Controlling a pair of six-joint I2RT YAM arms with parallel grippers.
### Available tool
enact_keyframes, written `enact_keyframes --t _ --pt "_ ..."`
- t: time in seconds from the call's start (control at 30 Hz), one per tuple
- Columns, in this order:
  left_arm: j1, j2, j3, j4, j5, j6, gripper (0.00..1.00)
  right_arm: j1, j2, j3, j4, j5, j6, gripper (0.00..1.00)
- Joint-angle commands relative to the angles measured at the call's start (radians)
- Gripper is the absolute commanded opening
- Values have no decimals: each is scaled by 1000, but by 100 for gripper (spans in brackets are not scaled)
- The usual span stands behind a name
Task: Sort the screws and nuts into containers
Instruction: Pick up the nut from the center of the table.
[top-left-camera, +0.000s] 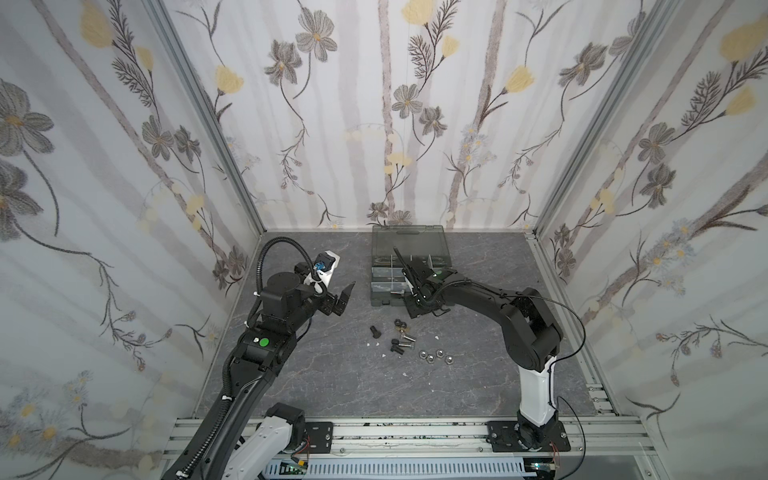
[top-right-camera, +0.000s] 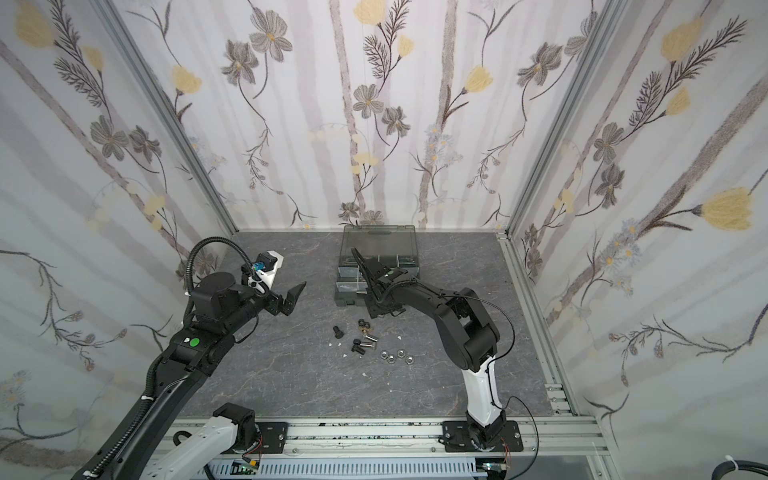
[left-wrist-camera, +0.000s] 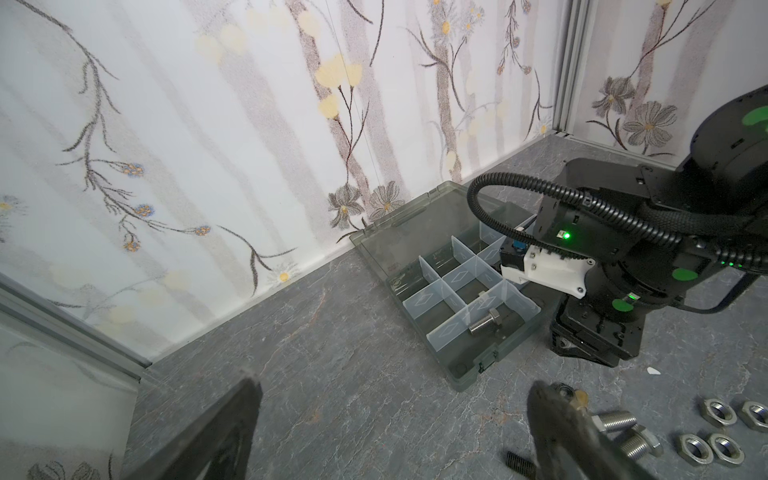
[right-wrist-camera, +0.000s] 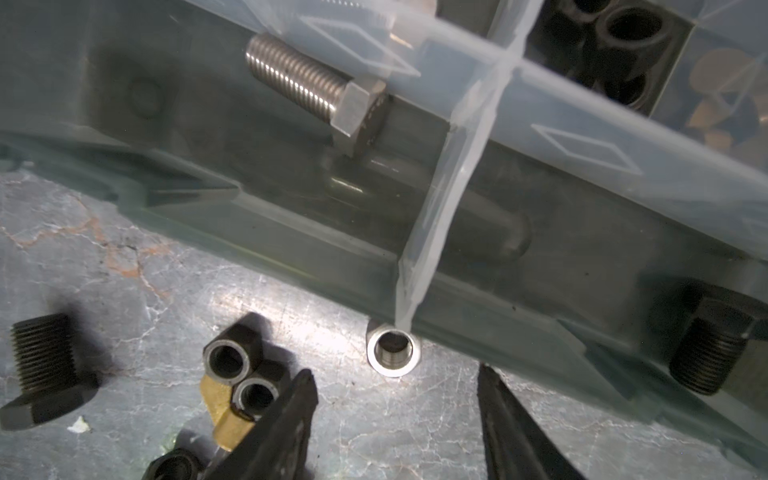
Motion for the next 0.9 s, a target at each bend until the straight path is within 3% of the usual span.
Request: enact_keyframes --t 0.0,0.3,0.57,0.87 --pt "0 -3 -3 31 10 6 100 1 19 -7 28 -16 8 61" --pt "0 -3 -5 31 9 8 100 -3 40 -21 47 -21 2 55" --pt "0 -6 -4 31 7 8 100 -10 57 -30 53 -14 -3 37" --pt "1 -6 -4 30 8 7 100 -15 57 -27 60 -17 -17 30"
